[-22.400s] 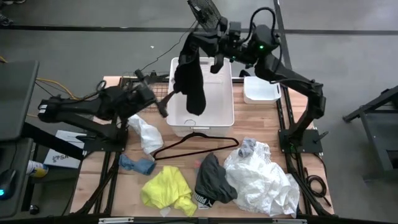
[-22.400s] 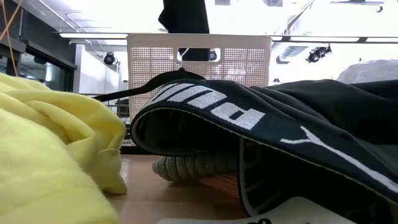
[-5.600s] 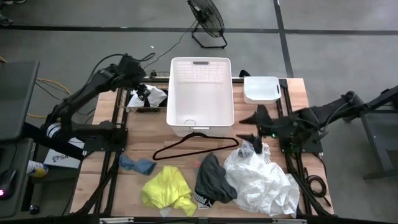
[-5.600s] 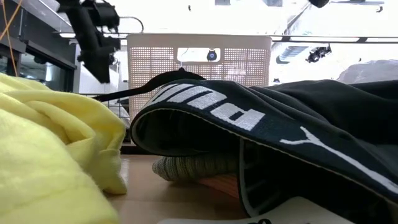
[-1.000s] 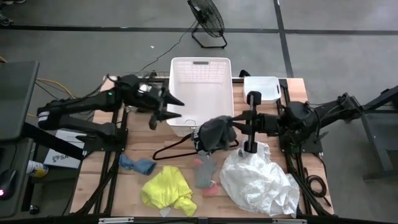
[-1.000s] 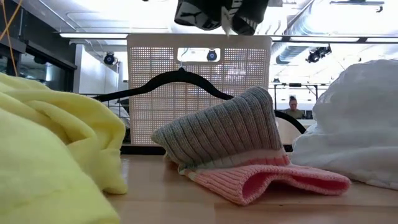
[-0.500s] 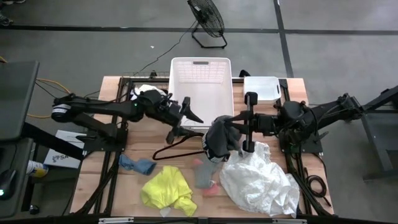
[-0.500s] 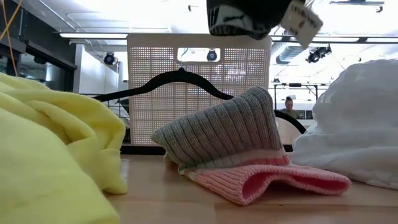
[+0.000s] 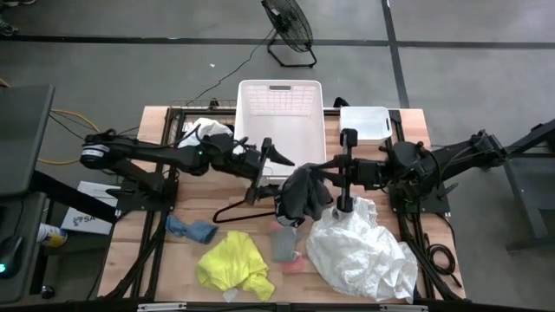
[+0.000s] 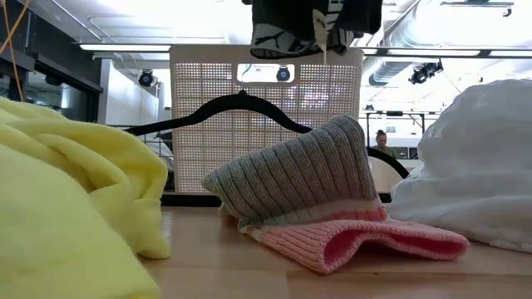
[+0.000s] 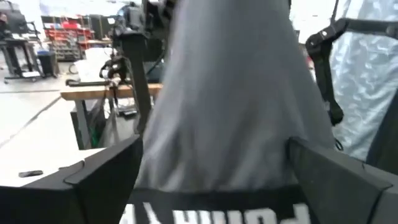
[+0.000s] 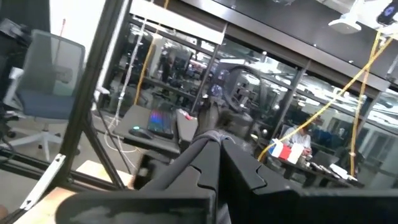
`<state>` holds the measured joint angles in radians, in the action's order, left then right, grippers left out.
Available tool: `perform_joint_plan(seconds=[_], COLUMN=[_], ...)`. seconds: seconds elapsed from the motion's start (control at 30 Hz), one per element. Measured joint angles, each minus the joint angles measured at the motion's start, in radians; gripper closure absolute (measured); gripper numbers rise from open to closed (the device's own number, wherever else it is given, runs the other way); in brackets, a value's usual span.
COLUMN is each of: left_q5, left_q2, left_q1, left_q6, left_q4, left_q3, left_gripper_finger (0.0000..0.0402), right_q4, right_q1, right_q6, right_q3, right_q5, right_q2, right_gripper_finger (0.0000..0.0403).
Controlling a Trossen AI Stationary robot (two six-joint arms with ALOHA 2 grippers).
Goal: Pick & Place Cloths
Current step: Put the gray underwear into the wire basket
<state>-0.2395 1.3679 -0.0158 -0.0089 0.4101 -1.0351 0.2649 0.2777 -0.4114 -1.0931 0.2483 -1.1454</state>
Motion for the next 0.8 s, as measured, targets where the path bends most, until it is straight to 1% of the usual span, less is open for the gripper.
perform_joint_plan(seconds=[0.2,0.33,0.43,0.6,0.8], left_q5=[0.005,0.052,0.094,0.119,0.142], left_q2=[0.013,0.013,0.014,0.066,0.153], left_q1=[-0.041,-0.058,-0.059,-0.058,-0.058], left_q6=[0.002,0.004,0.004,0.001,0.003], left_q4=[0.018,0.025,0.033,0.072,0.054], left_q3=[0.000,0.000,0.000,-0.001,-0.072], left_gripper_finger=[0.0005,0.0005,0.0005,0.0005,0.0005], right_q4=[-0.005,-0.003,0.007,0.040,0.046], right_q1=[-0.026,-0.050,-0.070,-0.094,-0.109], right_q6=[0.000,0.000,0.021,0.030,0.033], right_q3=[0.000,0.000,0.000,0.000,0.000], right_q5=[0.006,0.003,-0.041,-0.074,-0.076], right_q2=[0.000,-0.008,-0.010,-0.020,-0.026], right_gripper_finger=[0.0399,0.0399,0.0399,0.0399,0.0399])
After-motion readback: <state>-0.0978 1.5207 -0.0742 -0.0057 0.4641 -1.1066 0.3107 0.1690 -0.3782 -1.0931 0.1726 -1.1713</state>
